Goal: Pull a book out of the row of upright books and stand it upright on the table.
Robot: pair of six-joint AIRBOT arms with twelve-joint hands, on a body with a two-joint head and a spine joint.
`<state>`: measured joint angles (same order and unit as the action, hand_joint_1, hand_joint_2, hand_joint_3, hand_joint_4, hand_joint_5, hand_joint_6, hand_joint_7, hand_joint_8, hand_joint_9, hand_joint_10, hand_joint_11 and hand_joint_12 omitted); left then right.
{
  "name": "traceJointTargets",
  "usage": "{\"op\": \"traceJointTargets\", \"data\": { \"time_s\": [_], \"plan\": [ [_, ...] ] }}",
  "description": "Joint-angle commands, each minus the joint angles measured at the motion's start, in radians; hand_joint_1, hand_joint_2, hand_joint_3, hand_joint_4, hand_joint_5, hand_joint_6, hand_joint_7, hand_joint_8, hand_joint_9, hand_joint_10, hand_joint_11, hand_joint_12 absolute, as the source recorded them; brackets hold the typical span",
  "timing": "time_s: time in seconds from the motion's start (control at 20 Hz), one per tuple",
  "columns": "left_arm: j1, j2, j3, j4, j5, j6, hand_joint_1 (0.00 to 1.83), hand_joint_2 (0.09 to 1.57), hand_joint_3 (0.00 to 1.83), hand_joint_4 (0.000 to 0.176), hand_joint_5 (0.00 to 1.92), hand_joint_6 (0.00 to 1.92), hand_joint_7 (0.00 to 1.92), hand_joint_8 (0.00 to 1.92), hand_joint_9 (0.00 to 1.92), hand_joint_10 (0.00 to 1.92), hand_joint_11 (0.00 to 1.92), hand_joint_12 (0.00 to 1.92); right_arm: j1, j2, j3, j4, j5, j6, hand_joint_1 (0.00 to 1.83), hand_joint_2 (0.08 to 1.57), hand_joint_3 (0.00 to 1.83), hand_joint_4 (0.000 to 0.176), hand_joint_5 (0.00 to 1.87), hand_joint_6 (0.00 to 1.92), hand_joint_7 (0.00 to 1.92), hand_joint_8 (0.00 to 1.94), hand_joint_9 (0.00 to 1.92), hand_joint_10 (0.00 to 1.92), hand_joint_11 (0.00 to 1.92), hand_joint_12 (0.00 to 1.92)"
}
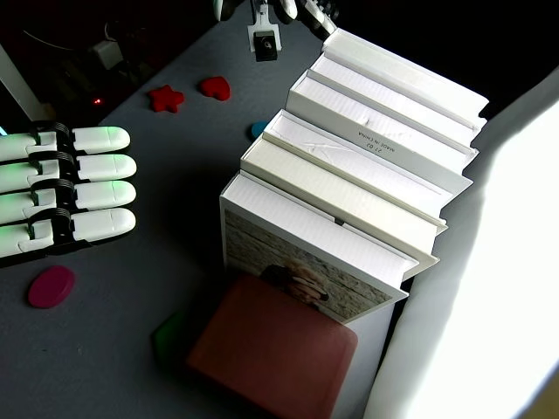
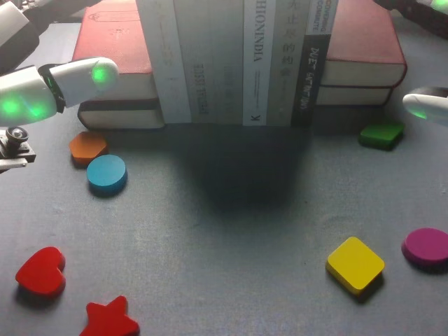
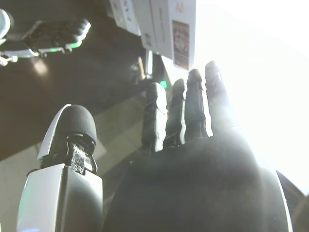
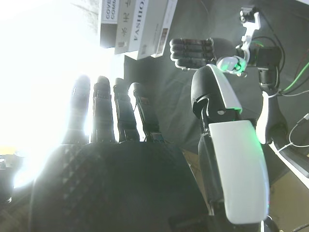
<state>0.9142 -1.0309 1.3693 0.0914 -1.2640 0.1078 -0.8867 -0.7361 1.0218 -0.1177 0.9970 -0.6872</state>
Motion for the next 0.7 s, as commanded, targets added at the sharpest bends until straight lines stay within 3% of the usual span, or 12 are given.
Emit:
{"op": "traceJointTargets", "data": {
  "time_s": [0.0,0.1,0.15,0.3,0.45,0.65],
  "plan": [
    [-0.008,0.0,-0.001,-0.042,-0.123,-0.006,0.36,1.35,0.0,0.07,0.17,0.0,0.05,0.01,0.0,0.0,0.0,0.0,0.017,0.003,0.0,0.032,0.117,-0.003,0.63,1.3,0.01,0.0,0.02,0.01,0.0,0.0,0.0,0.0,0.03,0.02],
    [-0.006,0.001,-0.002,-0.042,-0.124,-0.005,0.36,1.35,0.0,0.066,0.18,0.01,0.05,0.01,0.0,0.0,0.01,0.0,0.017,0.003,0.0,0.033,0.118,-0.004,0.62,1.35,0.03,0.0,0.0,0.0,0.0,0.0,0.0,0.0,0.0,0.0],
    [-0.005,0.001,-0.002,-0.043,-0.123,-0.005,0.35,1.35,0.0,0.075,0.17,0.0,0.04,0.0,0.0,0.0,0.0,0.0,0.02,0.003,0.0,0.033,0.119,-0.004,0.6,1.37,0.03,0.0,0.0,0.0,0.0,0.0,0.0,0.0,0.0,0.0],
    [-0.003,0.0,-0.002,-0.046,-0.121,-0.005,0.34,1.35,0.0,0.074,0.15,0.0,0.01,0.0,0.0,0.0,0.0,0.0,0.047,0.003,0.005,0.031,0.12,-0.004,0.58,1.37,0.02,0.0,0.0,0.0,0.0,0.0,0.0,0.0,0.0,0.0],
    [-0.001,0.0,-0.001,-0.049,-0.118,-0.005,0.35,1.35,0.0,0.079,0.15,0.0,0.01,0.0,0.0,0.0,0.0,0.0,0.093,-0.004,0.019,0.029,0.119,-0.014,0.56,1.37,0.01,0.0,0.0,0.0,0.0,0.0,0.0,0.0,0.0,0.0],
    [0.001,0.0,-0.001,-0.049,-0.117,-0.006,0.36,1.35,0.0,0.084,0.15,0.0,0.01,0.0,0.0,0.0,0.0,0.0,0.179,-0.047,0.058,0.015,0.07,-0.014,0.4,1.36,0.0,0.0,0.0,0.0,0.0,0.0,0.0,0.0,0.0,0.0]
  ]
}}
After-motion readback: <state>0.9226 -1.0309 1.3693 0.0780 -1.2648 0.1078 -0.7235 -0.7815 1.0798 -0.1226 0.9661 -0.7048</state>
